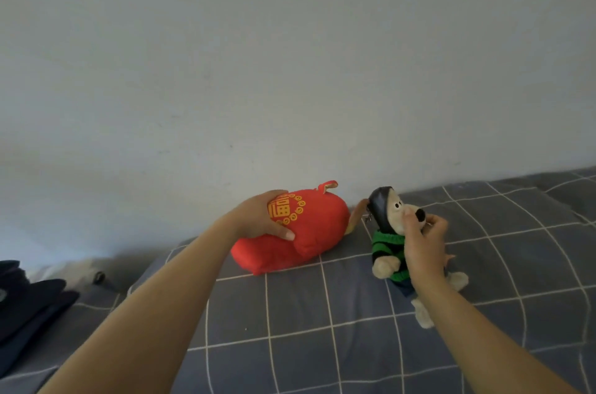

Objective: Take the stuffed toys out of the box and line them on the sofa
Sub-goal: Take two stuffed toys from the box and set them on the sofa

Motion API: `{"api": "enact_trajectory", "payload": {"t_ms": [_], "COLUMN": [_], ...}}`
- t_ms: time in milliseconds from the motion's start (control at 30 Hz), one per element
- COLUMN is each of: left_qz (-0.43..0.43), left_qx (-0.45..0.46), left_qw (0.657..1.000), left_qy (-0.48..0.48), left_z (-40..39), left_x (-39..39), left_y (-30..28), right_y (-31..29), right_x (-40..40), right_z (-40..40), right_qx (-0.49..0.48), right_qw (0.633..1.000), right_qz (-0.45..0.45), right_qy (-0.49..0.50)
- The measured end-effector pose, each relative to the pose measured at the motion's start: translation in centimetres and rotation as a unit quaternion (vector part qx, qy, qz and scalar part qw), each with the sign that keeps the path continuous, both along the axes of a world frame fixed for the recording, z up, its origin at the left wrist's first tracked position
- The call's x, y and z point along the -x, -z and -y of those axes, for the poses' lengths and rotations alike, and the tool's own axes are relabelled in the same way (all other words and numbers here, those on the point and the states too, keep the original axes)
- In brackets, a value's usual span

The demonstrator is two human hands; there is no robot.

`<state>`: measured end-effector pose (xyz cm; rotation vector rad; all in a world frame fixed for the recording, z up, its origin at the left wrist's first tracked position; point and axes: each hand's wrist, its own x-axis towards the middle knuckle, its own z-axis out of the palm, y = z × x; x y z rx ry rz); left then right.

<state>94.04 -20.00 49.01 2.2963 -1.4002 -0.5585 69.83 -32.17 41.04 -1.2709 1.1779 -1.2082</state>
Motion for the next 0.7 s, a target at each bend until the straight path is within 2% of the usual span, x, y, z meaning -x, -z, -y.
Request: {"api": "enact_trajectory", "payload": {"t_ms": [67,133,200,300,400,533,700], "left_qz": [0.108,0.264,0.335,0.291,0.225,0.236,0.254], "left_qx": [0.043,0.06,0.053,-0.016,0.009,0.008,0.157], "left_qw": [0.993,0.963,0.94,0.956,0.972,0.968,0.953], "left_qy": [-0.009,-0.019,-0.024,-0.027,-0.065,-0.087,-0.057], "left_z": [0.3,0.8,1.3,1.6,2.2,3.0,4.0], "left_x": [-0.3,-0.3,-0.4,-0.2,-0.2,0.6,6.1], "left_y": [-1.0,-1.9,-1.2,2.7,5.3,5.0,6.3], "right_y": [0.0,0.0,0.2,0.4,0.6,0.7,0.6], "right_x": [0.2,0.2,0.1,-0.1,-0.2,-0.7,-0.7], "right_z": [0.3,0.6,0.8,1.0,1.5,1.7,2.0], "right_qx": [-0.01,-0.008,-0.005,0.022,0.057,0.083,0.082], "right_qw": [1.0,1.0,1.0,0.999,0.997,0.991,0.985], "right_qz": [0.008,0.016,0.019,0.019,-0.015,-0.083,-0.126], "right_qy": [-0.004,-0.006,-0.013,-0.037,-0.058,-0.065,-0.083]}}
